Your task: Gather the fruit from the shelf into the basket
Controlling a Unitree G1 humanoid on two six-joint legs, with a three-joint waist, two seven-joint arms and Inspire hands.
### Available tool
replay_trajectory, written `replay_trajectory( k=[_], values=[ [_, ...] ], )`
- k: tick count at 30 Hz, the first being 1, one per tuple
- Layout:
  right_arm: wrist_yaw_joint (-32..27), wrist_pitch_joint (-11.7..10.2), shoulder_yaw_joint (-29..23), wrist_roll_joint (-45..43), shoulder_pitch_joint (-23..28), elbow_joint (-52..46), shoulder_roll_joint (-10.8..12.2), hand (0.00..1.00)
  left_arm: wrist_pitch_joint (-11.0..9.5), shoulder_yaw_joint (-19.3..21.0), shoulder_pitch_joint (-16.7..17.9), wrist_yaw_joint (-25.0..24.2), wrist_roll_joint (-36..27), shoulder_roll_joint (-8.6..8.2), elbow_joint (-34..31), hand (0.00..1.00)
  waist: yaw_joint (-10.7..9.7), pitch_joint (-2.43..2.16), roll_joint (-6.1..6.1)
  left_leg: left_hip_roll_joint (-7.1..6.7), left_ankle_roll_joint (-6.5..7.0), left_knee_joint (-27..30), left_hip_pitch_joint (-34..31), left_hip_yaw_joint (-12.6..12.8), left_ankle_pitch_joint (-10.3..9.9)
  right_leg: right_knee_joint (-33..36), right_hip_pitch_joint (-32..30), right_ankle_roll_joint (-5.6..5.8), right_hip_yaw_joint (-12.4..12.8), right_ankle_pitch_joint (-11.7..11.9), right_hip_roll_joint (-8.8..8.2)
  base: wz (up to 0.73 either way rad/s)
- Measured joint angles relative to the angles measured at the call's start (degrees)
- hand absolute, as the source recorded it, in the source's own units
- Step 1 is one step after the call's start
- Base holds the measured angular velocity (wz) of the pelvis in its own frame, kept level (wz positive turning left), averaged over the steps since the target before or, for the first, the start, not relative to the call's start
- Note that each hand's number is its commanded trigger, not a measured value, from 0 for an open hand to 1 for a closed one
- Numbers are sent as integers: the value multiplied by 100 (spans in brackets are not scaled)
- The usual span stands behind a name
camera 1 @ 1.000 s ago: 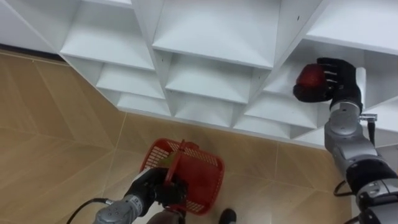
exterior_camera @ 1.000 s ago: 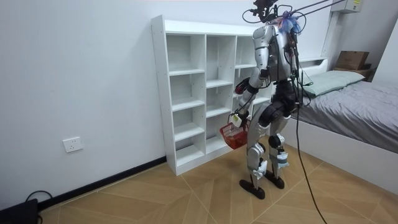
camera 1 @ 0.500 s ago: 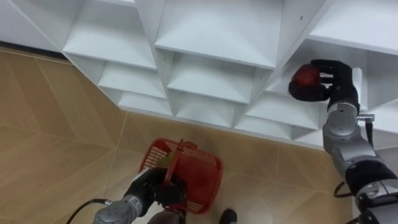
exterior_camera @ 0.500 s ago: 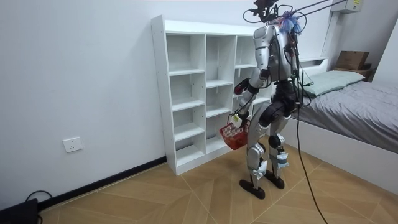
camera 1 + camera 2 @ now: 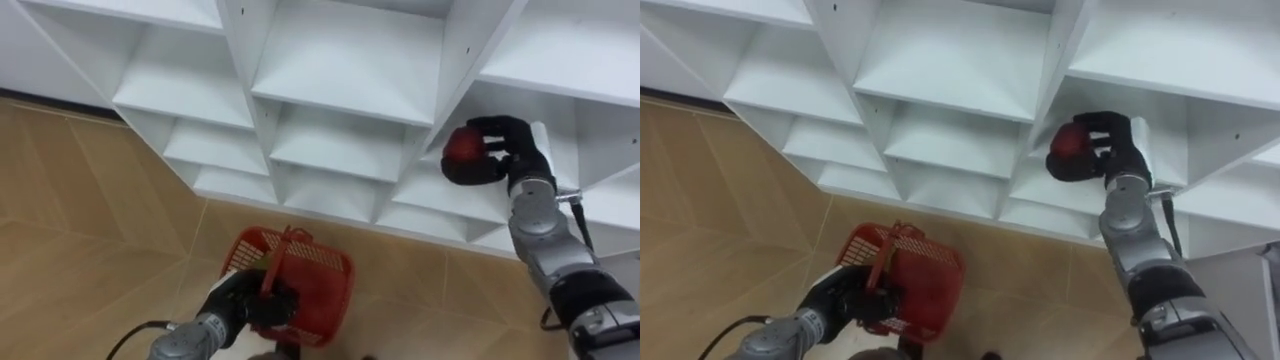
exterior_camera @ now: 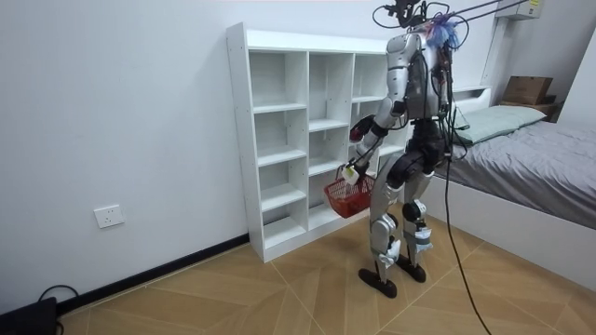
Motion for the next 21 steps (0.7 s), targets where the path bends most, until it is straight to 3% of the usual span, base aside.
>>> replay_trajectory(
  k=[3,7,11,14,21],
  values=[
    [141,-24,-19,-23,302,-613,0,100,-4,217,23,-13,4,-39,-55,100,-42,-35,39,0,-2,-10,55,-37,1,-95,99,6,3,14,43,6],
    [333,-28,-73,-77,991,-1391,2,100,-30,478,254,4,91,-7,-244,100,-185,-182,73,-32,-6,-142,455,-42,2,-342,571,35,-53,37,51,7],
    [661,-21,-61,-81,1577,-2188,-3,100,-33,569,302,50,93,-42,-268,100,-310,-272,28,-49,-8,-407,950,70,5,-469,962,56,0,27,41,-10],
    [900,-18,-62,-21,1977,-2681,-9,100,-34,594,420,103,88,-43,-467,100,-333,-306,-24,-42,-21,-519,1262,117,-4,-622,1253,66,50,35,55,-12],
    [1575,-21,70,-14,2277,-2995,307,100,-44,645,547,94,82,-115,-871,100,-335,-302,-36,-37,-38,-700,1729,176,-14,-830,1701,92,150,58,118,-6]
  ],
)
